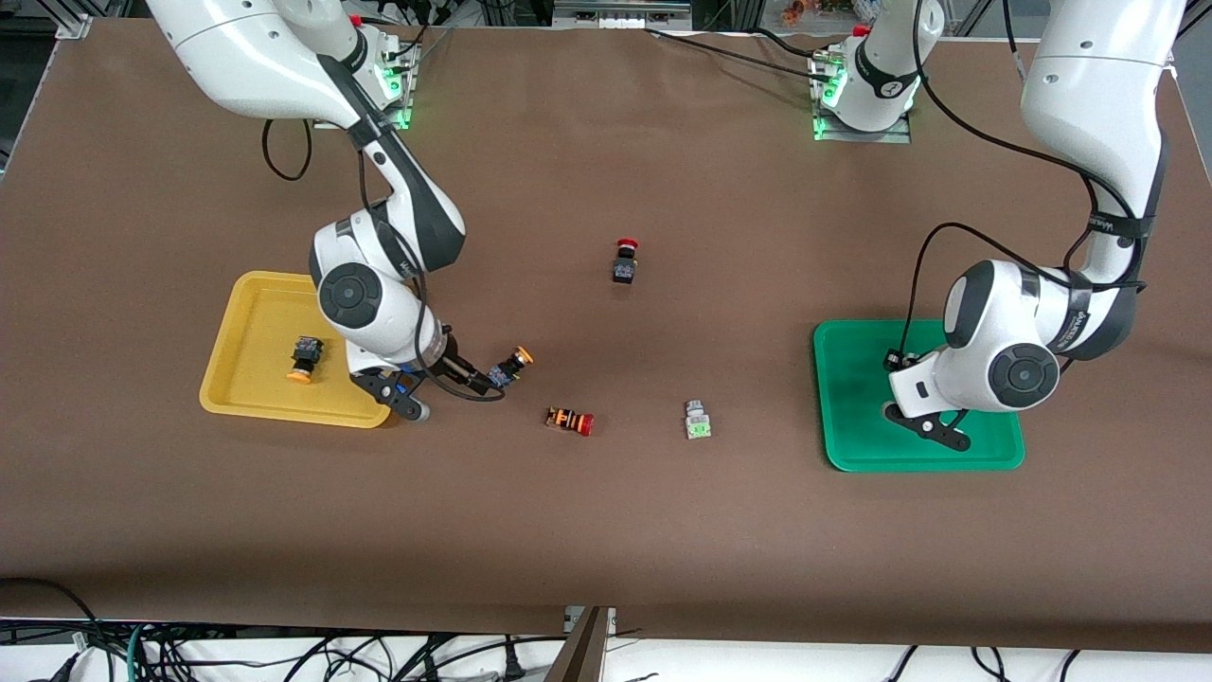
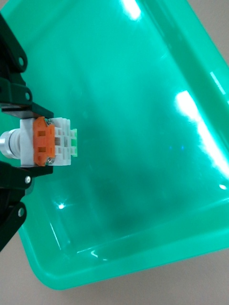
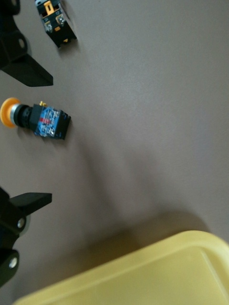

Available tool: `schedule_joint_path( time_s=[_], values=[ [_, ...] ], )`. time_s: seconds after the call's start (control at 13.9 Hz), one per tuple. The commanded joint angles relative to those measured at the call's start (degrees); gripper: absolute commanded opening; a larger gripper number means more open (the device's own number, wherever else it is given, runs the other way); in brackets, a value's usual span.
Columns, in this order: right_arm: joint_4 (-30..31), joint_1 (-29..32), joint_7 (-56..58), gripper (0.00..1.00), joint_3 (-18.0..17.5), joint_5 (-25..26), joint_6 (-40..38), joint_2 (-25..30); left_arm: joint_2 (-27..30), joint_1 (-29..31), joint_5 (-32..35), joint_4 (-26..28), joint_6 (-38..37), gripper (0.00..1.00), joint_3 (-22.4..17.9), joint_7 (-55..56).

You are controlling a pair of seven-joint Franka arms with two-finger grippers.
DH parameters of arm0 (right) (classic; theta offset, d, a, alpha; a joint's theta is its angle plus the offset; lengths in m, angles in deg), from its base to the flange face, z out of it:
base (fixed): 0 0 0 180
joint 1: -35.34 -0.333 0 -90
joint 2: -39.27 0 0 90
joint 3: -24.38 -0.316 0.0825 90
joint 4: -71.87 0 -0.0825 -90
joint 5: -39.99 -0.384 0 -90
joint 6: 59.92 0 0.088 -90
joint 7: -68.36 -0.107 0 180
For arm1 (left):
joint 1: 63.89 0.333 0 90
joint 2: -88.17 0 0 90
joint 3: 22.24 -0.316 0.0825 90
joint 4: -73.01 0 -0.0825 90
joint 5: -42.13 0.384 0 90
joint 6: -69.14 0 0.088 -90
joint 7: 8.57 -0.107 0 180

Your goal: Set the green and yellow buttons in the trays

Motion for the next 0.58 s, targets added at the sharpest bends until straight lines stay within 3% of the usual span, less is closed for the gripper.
schedule_joint_path(
  time_s=[0.0, 0.43, 0.5],
  values=[
    [-1.05, -1.96, -8.75, 0.98, 0.47, 0.58, 3.36, -1.28, -0.93, 2.24, 0.05, -0.09, 0.64, 0.00, 1.18, -1.51],
    [-5.44, -6.10, -23.78, 0.94, 2.32, 4.98, 3.90, -6.11, -3.65, 2.51, -1.00, -0.09, 3.88, 0.02, 1.18, -1.86],
    [-5.80, -6.10, -25.37, 0.94, 2.32, 5.07, 3.99, -6.46, -3.92, 2.33, -1.00, -0.09, 4.16, 0.31, 1.18, -1.86]
  ],
)
